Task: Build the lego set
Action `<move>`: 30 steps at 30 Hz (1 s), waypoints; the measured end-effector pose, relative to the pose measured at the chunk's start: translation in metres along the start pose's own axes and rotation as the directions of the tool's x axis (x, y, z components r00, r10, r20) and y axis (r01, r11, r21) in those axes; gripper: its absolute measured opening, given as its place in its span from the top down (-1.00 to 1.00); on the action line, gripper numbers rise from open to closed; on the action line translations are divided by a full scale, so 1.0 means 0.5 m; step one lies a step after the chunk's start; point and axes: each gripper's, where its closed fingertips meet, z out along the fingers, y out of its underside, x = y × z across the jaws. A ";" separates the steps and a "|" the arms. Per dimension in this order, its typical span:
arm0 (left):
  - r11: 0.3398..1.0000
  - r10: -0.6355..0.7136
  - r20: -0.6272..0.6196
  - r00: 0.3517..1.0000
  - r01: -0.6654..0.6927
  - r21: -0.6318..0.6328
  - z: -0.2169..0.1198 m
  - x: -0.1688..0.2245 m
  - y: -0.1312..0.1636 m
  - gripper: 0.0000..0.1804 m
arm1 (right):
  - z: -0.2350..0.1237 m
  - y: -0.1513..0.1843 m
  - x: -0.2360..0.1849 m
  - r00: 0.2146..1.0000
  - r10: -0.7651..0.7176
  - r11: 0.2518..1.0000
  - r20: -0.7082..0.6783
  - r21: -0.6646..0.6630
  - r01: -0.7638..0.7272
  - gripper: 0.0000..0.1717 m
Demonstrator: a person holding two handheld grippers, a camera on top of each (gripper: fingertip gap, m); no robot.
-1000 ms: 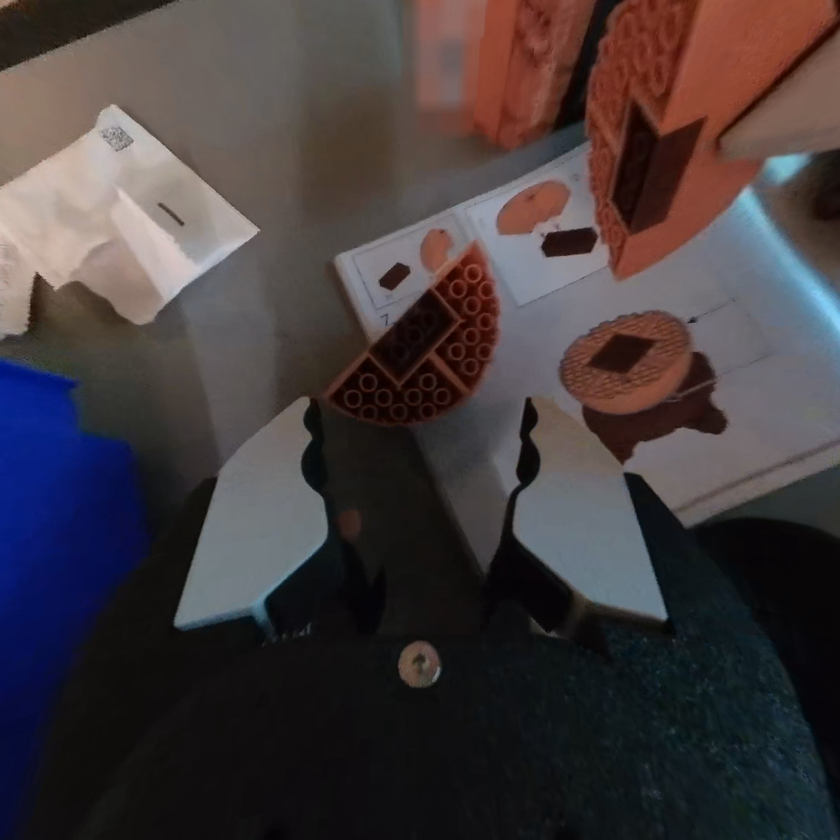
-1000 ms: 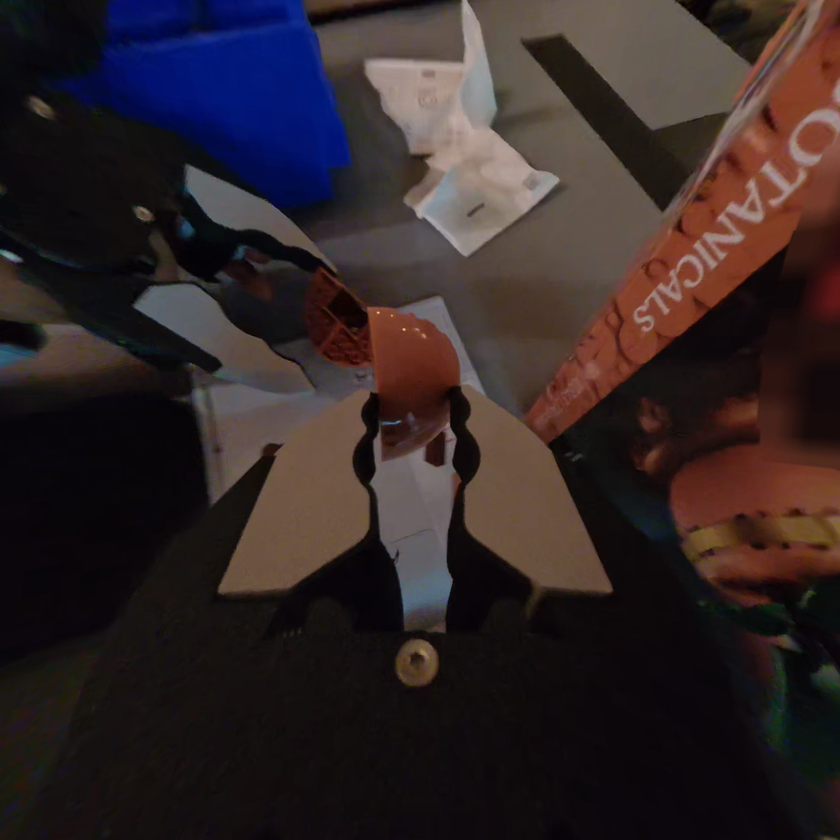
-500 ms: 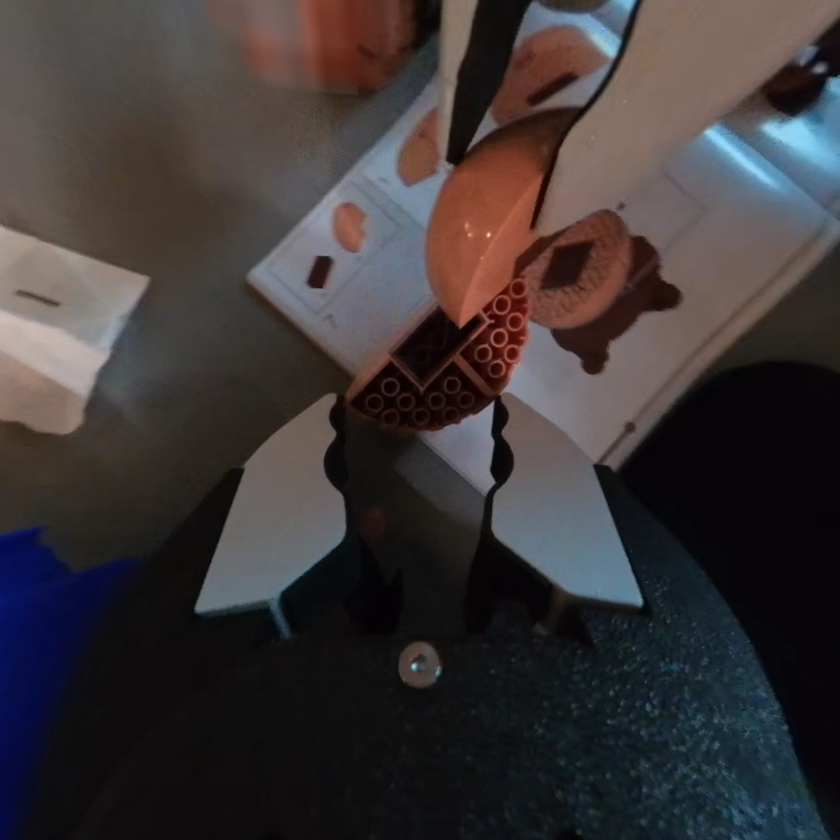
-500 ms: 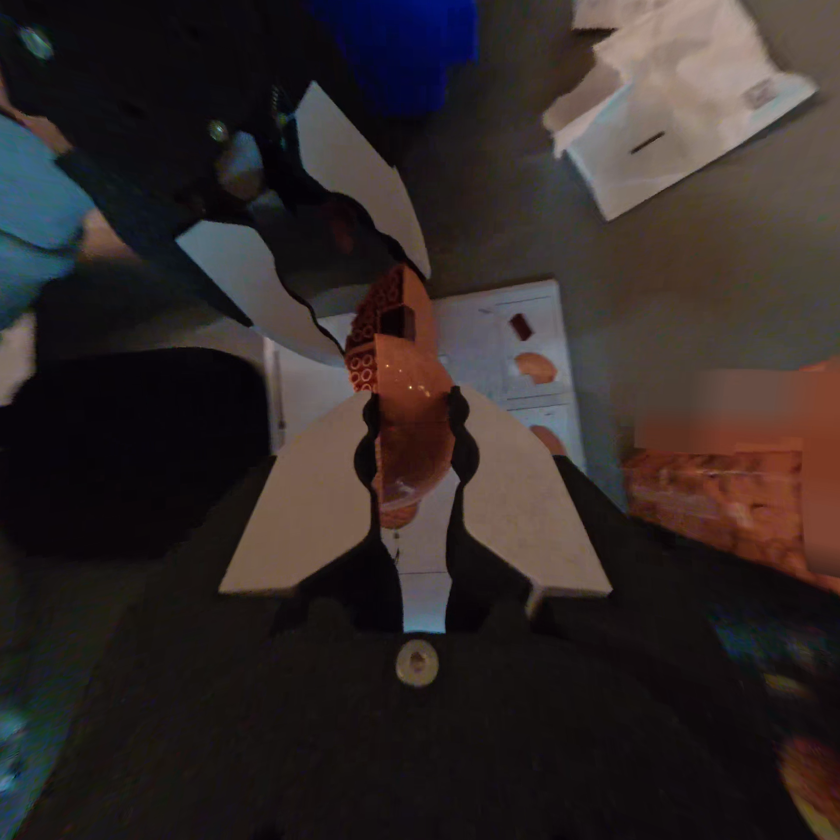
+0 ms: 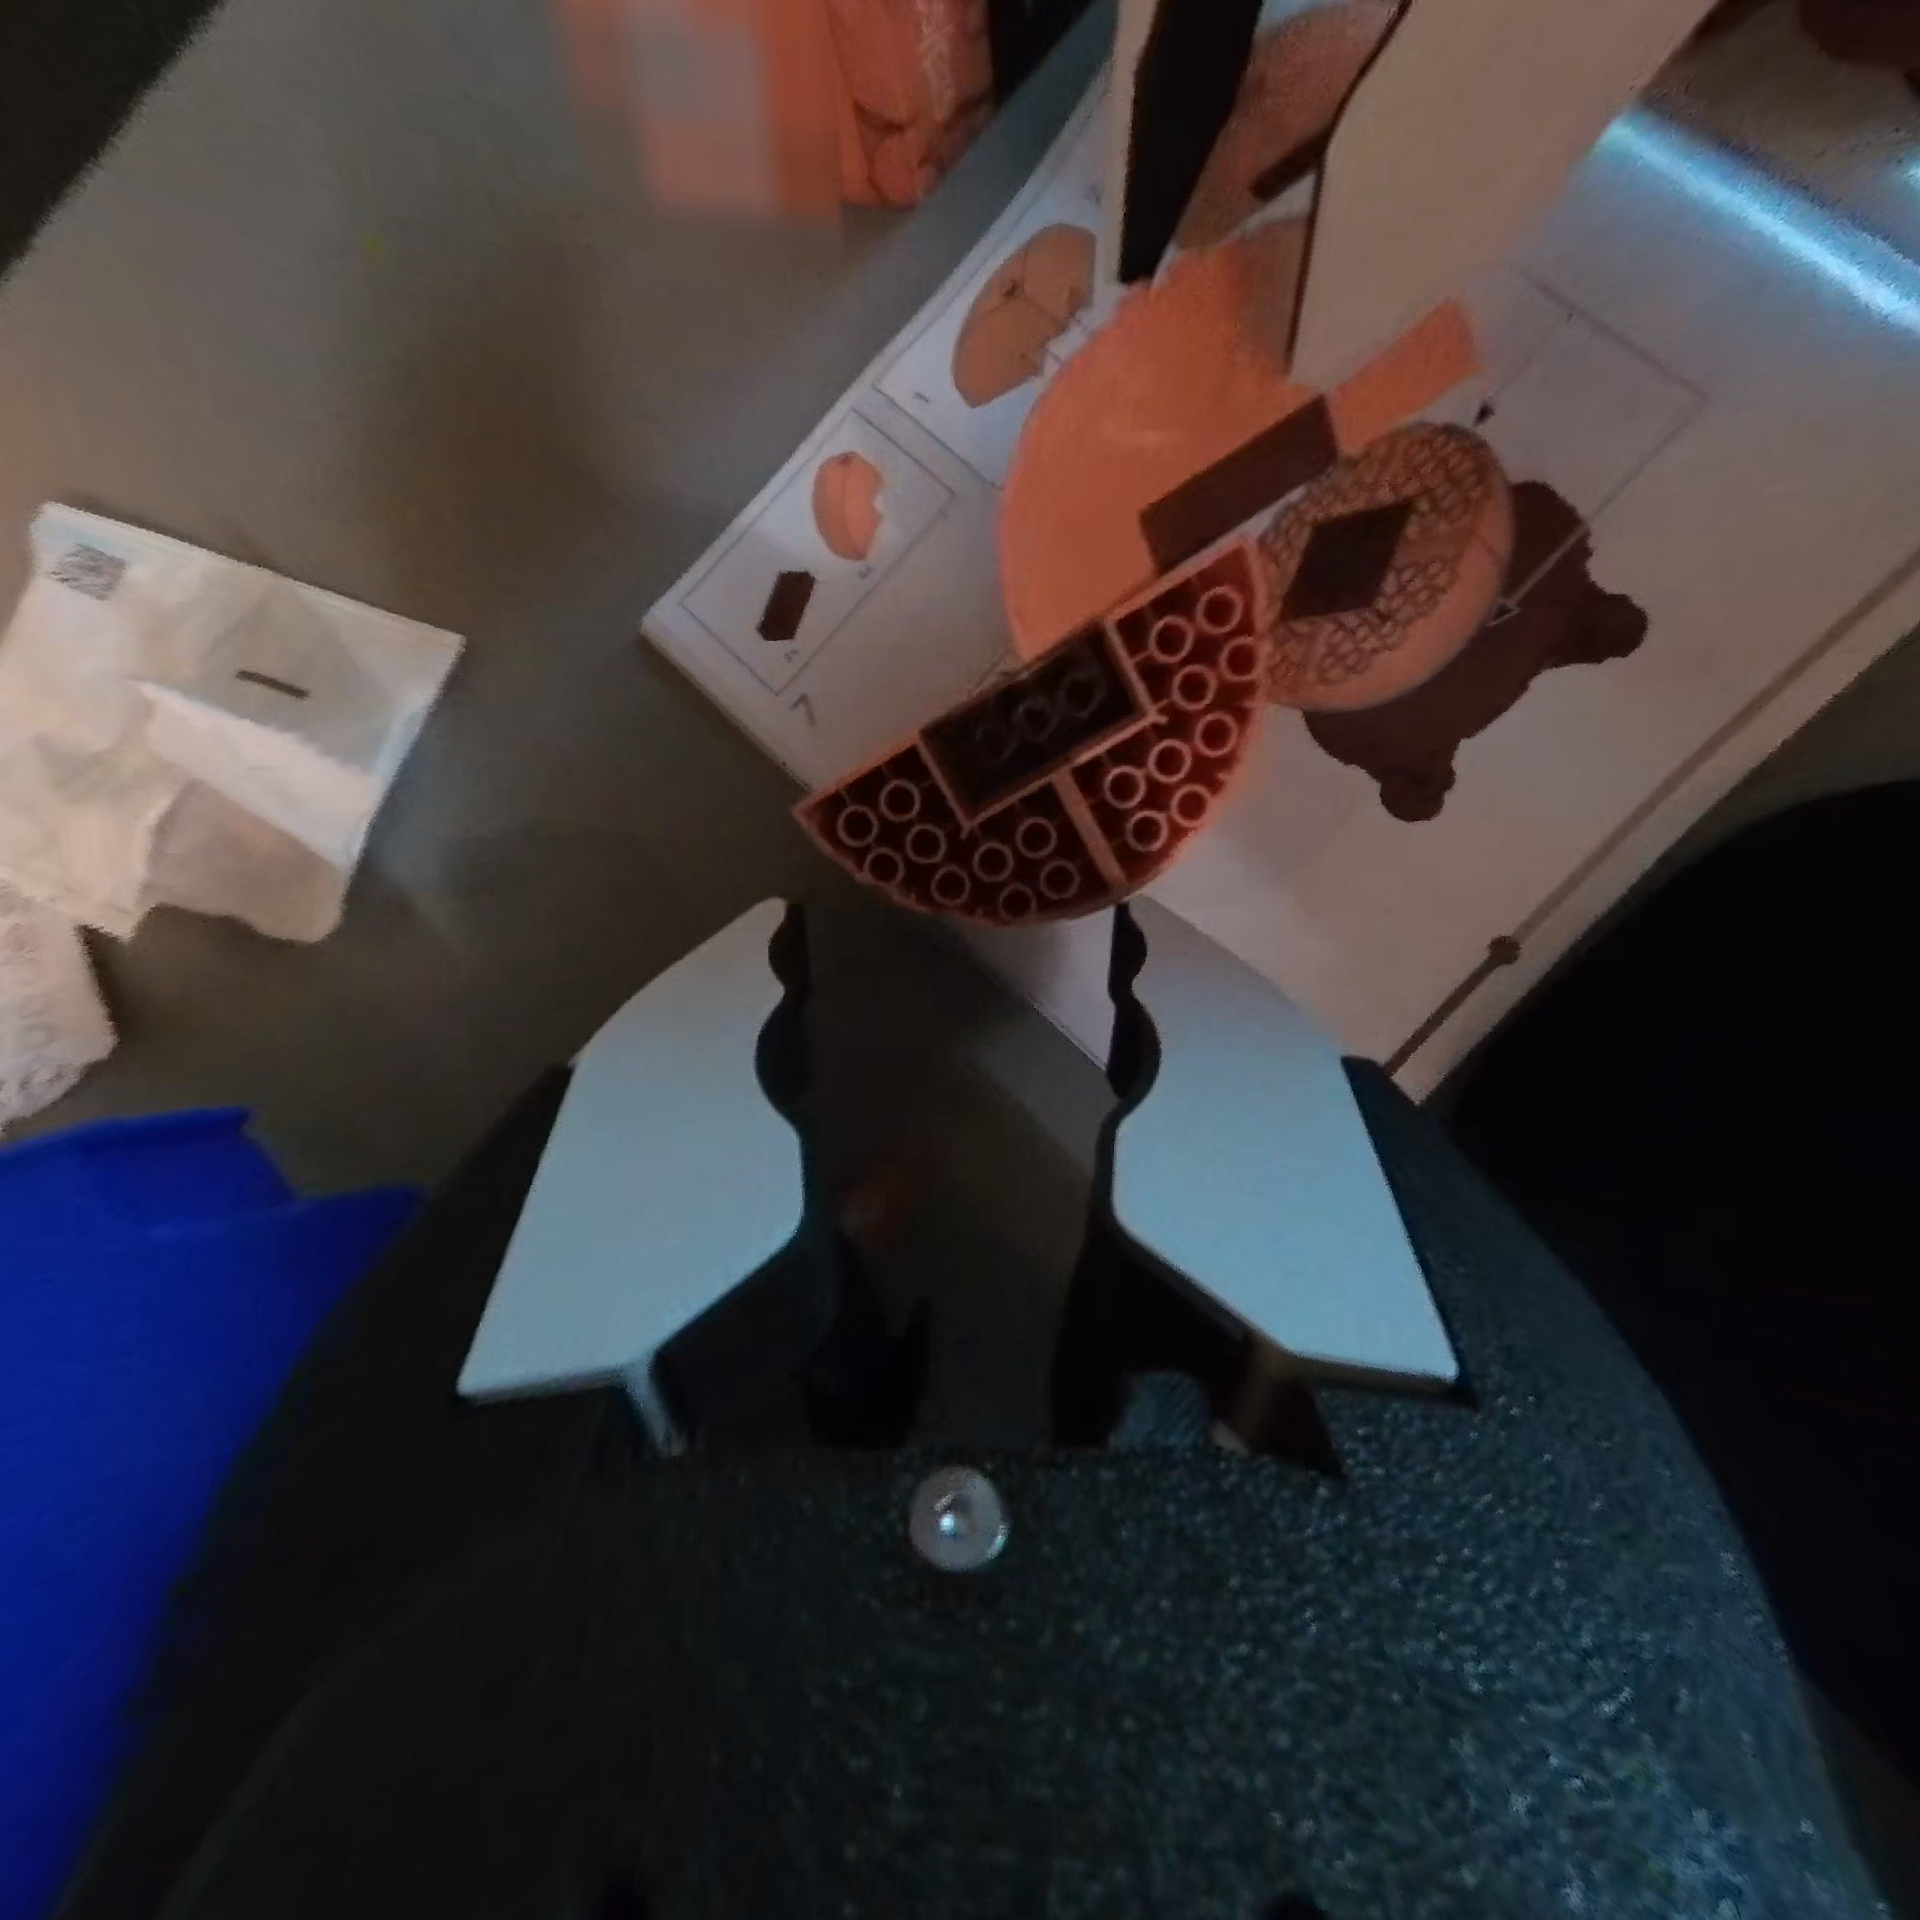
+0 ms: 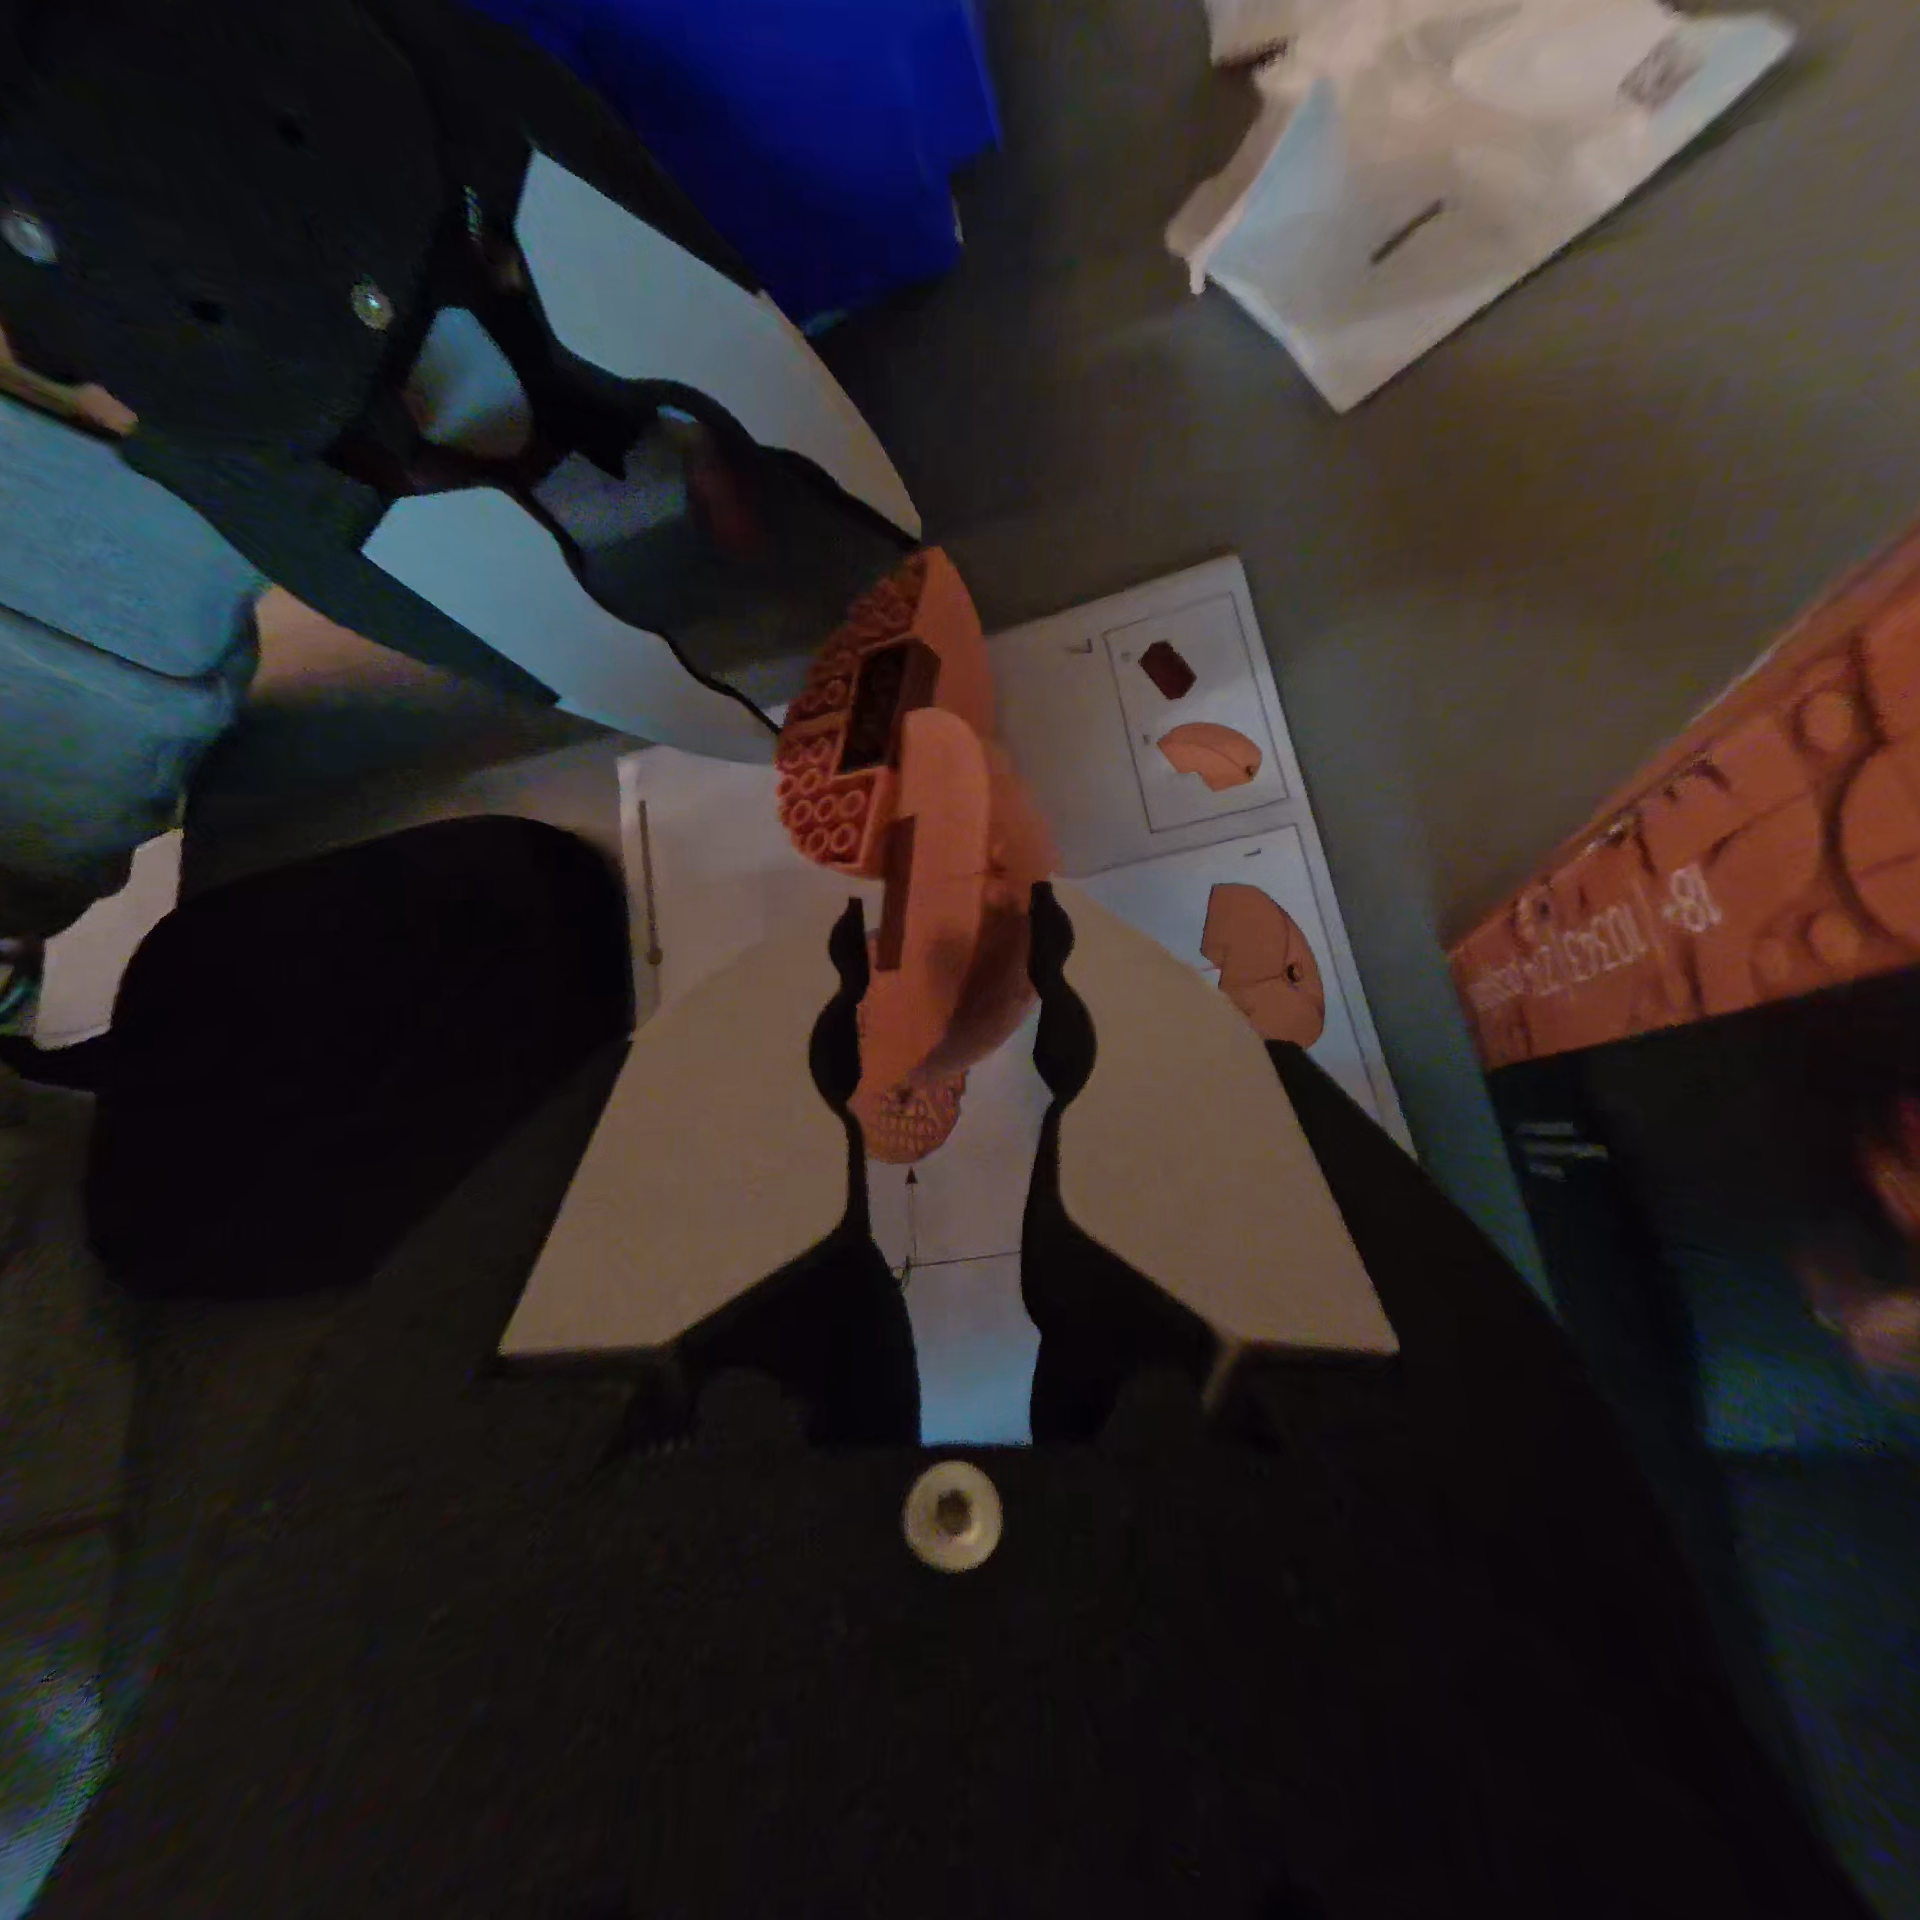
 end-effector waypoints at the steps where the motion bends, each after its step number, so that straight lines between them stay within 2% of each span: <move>1: 1.000 -0.005 0.028 1.000 0.004 0.025 -0.007 -0.004 -0.006 0.38 | -0.007 -0.007 -0.001 1.000 -0.016 0.999 -0.004 0.030 0.016 0.66; 5: 0.982 -0.076 0.113 0.991 0.055 0.180 -0.047 -0.016 -0.032 0.34 | -0.063 -0.046 -0.002 0.981 -0.129 0.967 -0.142 0.202 0.156 0.66; 7: 0.953 -0.117 0.102 0.988 0.083 0.291 -0.077 -0.008 -0.049 0.32 | -0.130 -0.082 -0.027 0.936 -0.227 0.876 -0.270 0.364 0.318 0.75; 9: 0.921 -0.168 0.095 0.981 0.122 0.370 -0.105 -0.006 -0.056 0.27 | -0.204 -0.099 -0.068 0.880 -0.289 0.747 -0.378 0.486 0.454 0.70; 11: 0.854 -0.195 0.064 0.979 0.138 0.502 -0.143 0.005 -0.079 0.29 | -0.282 -0.105 -0.113 0.830 -0.301 0.590 -0.469 0.592 0.549 0.42; 13: 0.704 -0.214 -0.036 0.976 0.180 0.687 -0.204 0.031 -0.119 0.33 | -0.355 -0.096 -0.160 0.803 -0.288 0.437 -0.522 0.675 0.595 0.02; 14: 0.622 -0.229 -0.086 0.970 0.214 0.753 -0.233 0.039 -0.133 0.32 | -0.386 -0.088 -0.177 0.798 -0.272 0.381 -0.538 0.702 0.602 -0.25; 15: 0.563 -0.229 -0.120 0.966 0.232 0.793 -0.254 0.048 -0.141 0.24 | -0.410 -0.077 -0.183 0.809 -0.236 0.371 -0.538 0.720 0.587 -0.48; 16: 0.529 -0.224 -0.130 0.966 0.233 0.816 -0.268 0.056 -0.146 0.11 | -0.425 -0.063 -0.184 0.818 -0.204 0.389 -0.537 0.723 0.571 -0.65; 17: 0.518 -0.221 -0.121 0.968 0.222 0.826 -0.274 0.065 -0.149 -0.10 | -0.437 -0.045 -0.178 0.811 -0.175 0.416 -0.559 0.704 0.575 -0.68; 18: 0.534 -0.217 -0.096 0.971 0.201 0.821 -0.273 0.074 -0.151 -0.25 | -0.444 -0.022 -0.163 0.785 -0.144 0.464 -0.603 0.659 0.591 -0.62; 19: 0.567 -0.205 -0.064 0.977 0.171 0.806 -0.267 0.085 -0.153 -0.35 | -0.436 0.010 -0.143 0.760 -0.137 0.552 -0.635 0.589 0.591 -0.41; 20: 0.603 -0.179 -0.032 0.983 0.135 0.786 -0.259 0.099 -0.156 -0.41 | -0.411 0.050 -0.125 0.767 -0.157 0.665 -0.622 0.508 0.548 -0.18; 21: 0.634 -0.145 -0.010 0.989 0.100 0.767 -0.250 0.117 -0.160 -0.40 | -0.380 0.092 -0.108 0.803 -0.147 0.773 -0.578 0.440 0.458 -0.09; 22: 0.645 -0.117 -0.001 0.993 0.077 0.760 -0.245 0.135 -0.167 -0.42 | -0.351 0.127 -0.089 0.838 -0.101 0.854 -0.536 0.386 0.349 -0.22; 23: 0.643 -0.091 -0.009 0.996 0.066 0.763 -0.241 0.153 -0.175 -0.42 | -0.324 0.155 -0.071 0.861 -0.061 0.904 -0.505 0.337 0.262 -0.37; 24: 0.641 -0.076 -0.026 0.997 0.069 0.765 -0.236 0.169 -0.181 -0.39 | -0.301 0.177 -0.054 0.872 -0.044 0.933 -0.487 0.291 0.209 -0.43; 27: 0.638 -0.093 -0.022 0.995 0.076 0.766 -0.224 0.181 -0.190 -0.34 | -0.257 0.219 0.005 0.856 -0.055 0.978 -0.514 0.143 0.149 -0.35; 30: 0.577 -0.087 0.042 0.995 0.016 0.817 -0.245 0.181 -0.203 -0.27 | -0.216 0.257 0.044 0.881 -0.033 0.999 -0.472 0.013 0.044 -0.34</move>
